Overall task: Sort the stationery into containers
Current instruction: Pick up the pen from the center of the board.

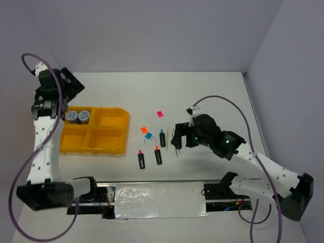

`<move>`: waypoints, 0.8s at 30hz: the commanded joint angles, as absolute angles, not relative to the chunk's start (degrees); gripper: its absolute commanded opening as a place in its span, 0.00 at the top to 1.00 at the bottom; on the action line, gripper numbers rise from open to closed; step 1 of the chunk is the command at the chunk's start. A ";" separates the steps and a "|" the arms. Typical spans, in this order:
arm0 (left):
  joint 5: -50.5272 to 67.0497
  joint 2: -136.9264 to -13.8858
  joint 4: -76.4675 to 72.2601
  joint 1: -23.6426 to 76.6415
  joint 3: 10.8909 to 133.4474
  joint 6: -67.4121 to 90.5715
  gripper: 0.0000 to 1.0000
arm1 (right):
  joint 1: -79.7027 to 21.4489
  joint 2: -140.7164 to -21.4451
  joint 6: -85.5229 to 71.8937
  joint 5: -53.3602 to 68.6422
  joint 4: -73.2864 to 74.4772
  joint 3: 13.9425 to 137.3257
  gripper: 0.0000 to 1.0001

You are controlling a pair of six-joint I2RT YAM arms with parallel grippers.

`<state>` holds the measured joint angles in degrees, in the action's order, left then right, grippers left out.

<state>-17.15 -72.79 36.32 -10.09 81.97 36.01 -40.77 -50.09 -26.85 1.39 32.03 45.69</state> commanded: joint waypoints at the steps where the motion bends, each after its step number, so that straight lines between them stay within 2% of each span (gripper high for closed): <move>1: -11.00 -63.15 34.38 -7.04 76.13 30.68 0.01 | -48.41 -57.99 -29.96 -13.43 29.36 51.76 0.02; 5: -8.98 -55.82 34.36 -4.14 66.04 28.57 0.01 | -56.23 -65.64 -33.57 -21.25 26.46 53.08 0.14; 11: -9.65 -46.07 33.31 -3.16 54.60 24.53 0.01 | -61.96 -78.21 -37.79 -24.17 25.14 55.89 0.29; 24: -14.59 -37.53 32.70 -1.23 49.22 25.49 0.01 | -68.90 -94.56 -44.20 -26.63 23.73 66.70 0.30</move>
